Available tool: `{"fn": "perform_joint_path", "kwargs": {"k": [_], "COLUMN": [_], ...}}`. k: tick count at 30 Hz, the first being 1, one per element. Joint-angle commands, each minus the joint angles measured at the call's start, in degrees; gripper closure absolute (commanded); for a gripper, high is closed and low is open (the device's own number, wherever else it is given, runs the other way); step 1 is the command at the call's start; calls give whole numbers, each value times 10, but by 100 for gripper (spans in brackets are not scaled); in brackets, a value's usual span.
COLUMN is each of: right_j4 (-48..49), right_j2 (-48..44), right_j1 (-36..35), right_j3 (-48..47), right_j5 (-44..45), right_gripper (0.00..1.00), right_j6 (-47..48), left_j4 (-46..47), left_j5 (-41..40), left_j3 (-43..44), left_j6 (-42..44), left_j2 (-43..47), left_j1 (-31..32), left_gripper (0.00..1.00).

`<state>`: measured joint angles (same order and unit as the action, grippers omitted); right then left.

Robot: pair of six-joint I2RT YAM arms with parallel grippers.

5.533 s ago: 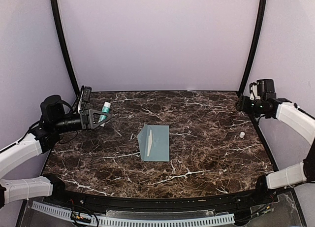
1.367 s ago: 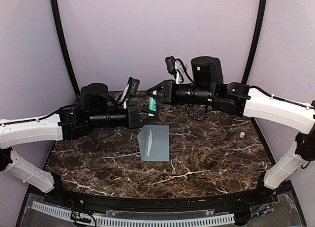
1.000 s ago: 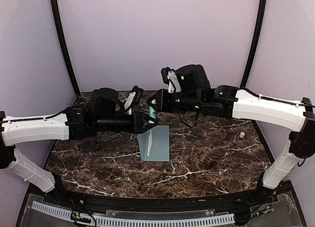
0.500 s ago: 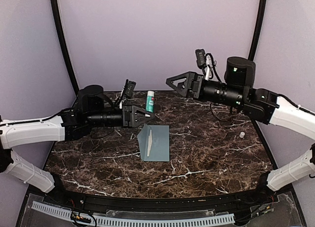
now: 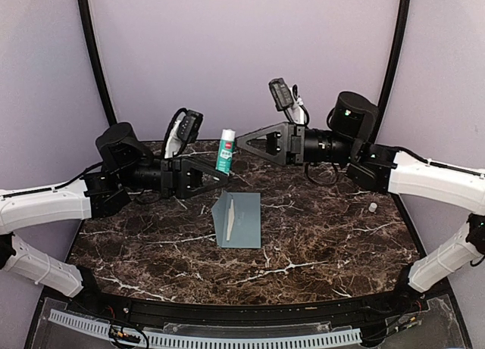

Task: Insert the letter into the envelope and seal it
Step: Unscrew the solid glue.

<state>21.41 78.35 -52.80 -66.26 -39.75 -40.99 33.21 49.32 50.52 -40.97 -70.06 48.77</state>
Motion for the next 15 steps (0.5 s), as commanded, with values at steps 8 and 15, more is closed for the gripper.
{"fn": "perform_joint_path", "kwargs": {"k": [8,15], "right_j4": [52,105], "right_j2": [35,43], "right_j1": [-44,-56], "right_j3": [-51,-32], "right_j5": [-64,-63], "right_gripper": [63,71], "right_j6": [9,-23], "left_j4": [86,87], "left_j5": [46,46], "left_j3": [10,8], "left_j6": [-28,-26], "left_j2": [-8,-8], "left_j1": [4,9], "left_gripper": [100,100]}}
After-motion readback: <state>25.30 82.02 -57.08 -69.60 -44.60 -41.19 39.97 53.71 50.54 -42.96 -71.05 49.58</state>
